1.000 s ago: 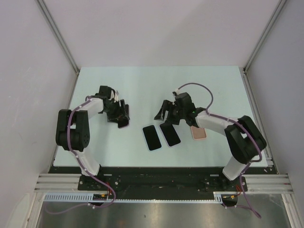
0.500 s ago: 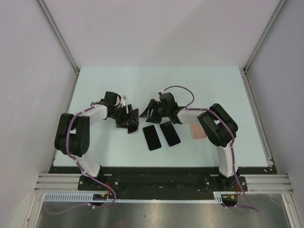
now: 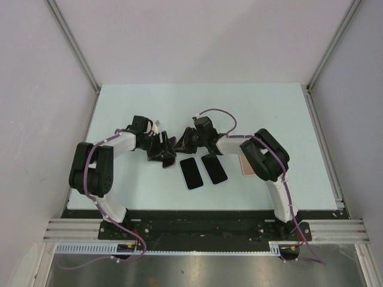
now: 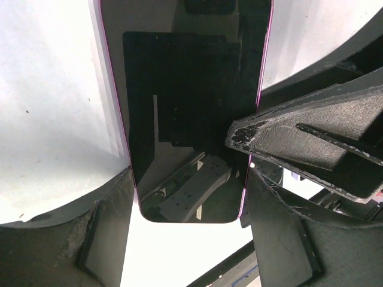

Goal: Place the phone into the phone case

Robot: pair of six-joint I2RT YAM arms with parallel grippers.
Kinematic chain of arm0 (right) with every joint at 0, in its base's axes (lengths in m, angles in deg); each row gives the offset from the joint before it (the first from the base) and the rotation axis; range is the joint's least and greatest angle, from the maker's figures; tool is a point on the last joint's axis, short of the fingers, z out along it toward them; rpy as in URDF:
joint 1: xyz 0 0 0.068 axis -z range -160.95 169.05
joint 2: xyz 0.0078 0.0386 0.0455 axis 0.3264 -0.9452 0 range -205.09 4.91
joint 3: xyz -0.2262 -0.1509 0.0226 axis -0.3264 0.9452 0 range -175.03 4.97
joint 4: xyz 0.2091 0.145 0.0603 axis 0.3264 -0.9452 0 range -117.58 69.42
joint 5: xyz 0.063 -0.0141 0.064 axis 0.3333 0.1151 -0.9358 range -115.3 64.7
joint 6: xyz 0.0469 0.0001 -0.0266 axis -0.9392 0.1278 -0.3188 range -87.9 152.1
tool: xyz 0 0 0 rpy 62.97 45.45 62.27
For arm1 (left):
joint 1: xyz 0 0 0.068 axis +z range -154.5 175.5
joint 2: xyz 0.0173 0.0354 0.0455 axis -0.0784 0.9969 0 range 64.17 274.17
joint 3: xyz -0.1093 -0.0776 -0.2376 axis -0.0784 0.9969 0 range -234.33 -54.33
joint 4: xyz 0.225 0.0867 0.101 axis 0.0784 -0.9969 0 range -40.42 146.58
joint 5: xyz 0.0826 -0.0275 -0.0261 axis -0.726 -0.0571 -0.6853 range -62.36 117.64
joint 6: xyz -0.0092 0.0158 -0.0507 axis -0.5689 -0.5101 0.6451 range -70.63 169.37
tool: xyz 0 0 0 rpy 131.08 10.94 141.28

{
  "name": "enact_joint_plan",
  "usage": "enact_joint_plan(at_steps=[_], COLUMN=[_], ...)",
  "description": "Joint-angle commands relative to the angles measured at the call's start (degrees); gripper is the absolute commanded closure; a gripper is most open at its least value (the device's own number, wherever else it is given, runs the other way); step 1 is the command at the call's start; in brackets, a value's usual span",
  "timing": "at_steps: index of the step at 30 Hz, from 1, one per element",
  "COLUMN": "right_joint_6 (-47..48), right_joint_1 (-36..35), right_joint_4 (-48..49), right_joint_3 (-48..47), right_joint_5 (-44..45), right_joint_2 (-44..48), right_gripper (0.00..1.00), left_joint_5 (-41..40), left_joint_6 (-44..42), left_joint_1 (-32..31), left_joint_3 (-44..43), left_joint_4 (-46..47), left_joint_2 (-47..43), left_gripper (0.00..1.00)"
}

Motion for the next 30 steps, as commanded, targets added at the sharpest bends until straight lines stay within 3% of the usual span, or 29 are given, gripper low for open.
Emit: enact_joint_plan(at_steps=[1,5,10,14,20,23,28,30], right_joint_6=[0.0,-0.6,-0.5,1.2,8.0,16.2,35.9,39.4], right_joint_1=[-0.1,0.4,1.9,4.0,8.7,12.8,21.4,24.3], right_joint_4=[1.0,2.2,3.3,2.0,-4.6,-12.7,-34.7,-42.1], right_joint_3=[-2.6,-2.6,-2.8,-2.8,-2.7,-2.8,-2.6,-2.4], right_joint_5=[-0.4,-2.6,-4.3,-6.8,-10.6,-12.8,-13.7,-15.4], right_joint_2=[-1.2,-0.7,1.3,4.1,11.7,18.1,27.1,30.3], right_gripper=[0.79,1.00,1.00,1.00,1.00,1.00,1.00,1.00], left_joint_5=[-1.5,-1.4,-0.7,-0.2,-0.8,0.1,-2.0,-2.8], left_joint_6=[0.5,0.7,0.4,0.1,0.3,0.1,0.3,1.0], left_joint_1=[-1.0,-1.0,-1.1,-1.3,-2.4,-3.3,-8.5,-11.8], left_joint_3=[2.0,1.4,-1.0,-3.7,-6.0,-7.4,-9.8,-11.3], left_joint_4=[-2.0,-2.3,-4.5,-6.8,-8.7,-9.0,-8.9,-8.2], left_joint_2=[2.1,0.3,-2.5,-6.5,-15.2,-18.0,-19.9,-18.9], left_gripper=[0.45,0.33,0.09,0.00,0.00,0.00,0.10,0.14])
